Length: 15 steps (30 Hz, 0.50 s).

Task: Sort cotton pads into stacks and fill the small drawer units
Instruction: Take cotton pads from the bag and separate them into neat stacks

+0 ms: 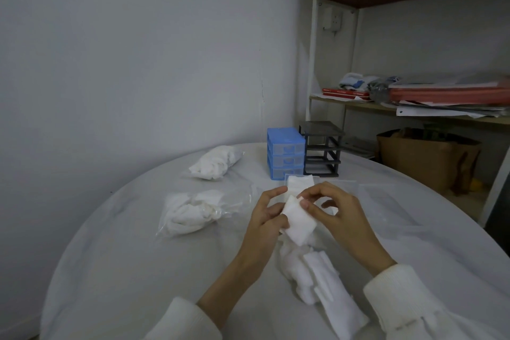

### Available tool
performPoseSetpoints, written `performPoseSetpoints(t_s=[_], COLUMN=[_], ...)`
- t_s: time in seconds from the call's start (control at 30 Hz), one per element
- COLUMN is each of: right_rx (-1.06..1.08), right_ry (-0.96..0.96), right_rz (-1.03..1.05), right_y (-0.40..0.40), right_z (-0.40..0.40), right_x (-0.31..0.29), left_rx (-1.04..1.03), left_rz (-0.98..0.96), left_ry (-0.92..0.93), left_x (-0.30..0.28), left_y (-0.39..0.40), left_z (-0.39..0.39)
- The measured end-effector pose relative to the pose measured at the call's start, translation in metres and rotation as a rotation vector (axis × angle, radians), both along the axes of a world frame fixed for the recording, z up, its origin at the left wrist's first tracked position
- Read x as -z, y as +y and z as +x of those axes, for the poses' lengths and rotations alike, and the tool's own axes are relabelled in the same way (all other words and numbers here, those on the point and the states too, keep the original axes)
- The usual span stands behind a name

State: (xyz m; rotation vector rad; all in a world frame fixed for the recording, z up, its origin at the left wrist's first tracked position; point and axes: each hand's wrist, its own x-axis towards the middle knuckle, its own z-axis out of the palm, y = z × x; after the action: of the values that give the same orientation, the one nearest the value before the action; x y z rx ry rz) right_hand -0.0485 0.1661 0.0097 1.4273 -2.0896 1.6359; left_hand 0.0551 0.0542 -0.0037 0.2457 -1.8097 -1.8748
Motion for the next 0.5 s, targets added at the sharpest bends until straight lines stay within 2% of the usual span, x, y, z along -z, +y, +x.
performPoseSetpoints(t_s=[0.3, 0.5], right_rx=[0.008, -0.063], right_ry=[-0.007, -0.151], right_rz=[-0.014, 0.068], right_y=[-0.002, 0.0], right_z=[0.0, 0.002], right_x=[0.002, -0.001], left_rx=[-0.052, -0.038], left_rz=[0.022, 0.001], left_ry=[0.029, 0.043], left_x=[-0.001, -0.006], left_y=[0.008, 0.002], left_z=[-0.003, -0.016])
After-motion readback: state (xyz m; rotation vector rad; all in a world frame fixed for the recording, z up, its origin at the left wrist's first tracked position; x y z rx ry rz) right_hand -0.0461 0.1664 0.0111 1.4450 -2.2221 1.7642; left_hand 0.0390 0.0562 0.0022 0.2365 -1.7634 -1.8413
